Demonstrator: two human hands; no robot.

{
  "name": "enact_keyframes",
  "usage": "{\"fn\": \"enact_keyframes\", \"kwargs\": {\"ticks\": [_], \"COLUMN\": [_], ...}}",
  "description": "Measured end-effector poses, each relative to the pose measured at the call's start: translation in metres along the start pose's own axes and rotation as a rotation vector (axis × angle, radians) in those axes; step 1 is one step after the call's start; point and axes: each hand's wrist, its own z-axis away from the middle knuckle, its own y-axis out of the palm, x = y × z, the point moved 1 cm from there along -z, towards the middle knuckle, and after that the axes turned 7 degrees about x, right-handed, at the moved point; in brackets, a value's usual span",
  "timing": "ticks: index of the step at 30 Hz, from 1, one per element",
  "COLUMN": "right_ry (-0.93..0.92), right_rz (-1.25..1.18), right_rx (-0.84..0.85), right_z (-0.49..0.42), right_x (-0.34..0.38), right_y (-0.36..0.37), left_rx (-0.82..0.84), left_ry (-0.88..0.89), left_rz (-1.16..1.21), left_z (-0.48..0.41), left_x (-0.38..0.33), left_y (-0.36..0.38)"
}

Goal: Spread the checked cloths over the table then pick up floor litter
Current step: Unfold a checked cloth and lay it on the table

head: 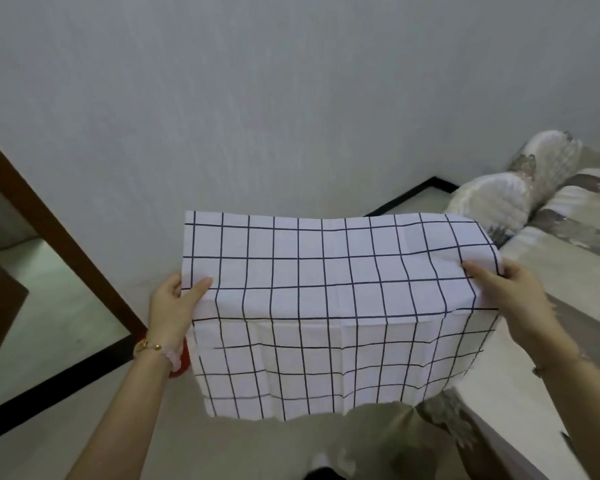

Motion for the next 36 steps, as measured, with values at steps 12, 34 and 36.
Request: {"fn": "enact_keyframes", "kwargs": {"ticks": [12,34,36], "right_ry": [-0.020,0.482,0.536], "right_rz": [0.041,0.000,-0.102], "right_rx": [-0.333,-1.653,-1.749], "right_z": [-0.161,-0.058,-0.055], "right_x": [-0.022,-0.079,-0.084], "right_y": [-0.035,-0.185,-0.177], "left_rx": [0.187,1.518,1.620], "left_ry": [0.072,0.528,0.619], "left_rz": [0.026,-0.226,-0.288], "left_z": [-0.231,-0.287,-0.262], "left_x": [-0.018,-0.119,-0.120], "left_y": [0.161,0.785,0.832]}}
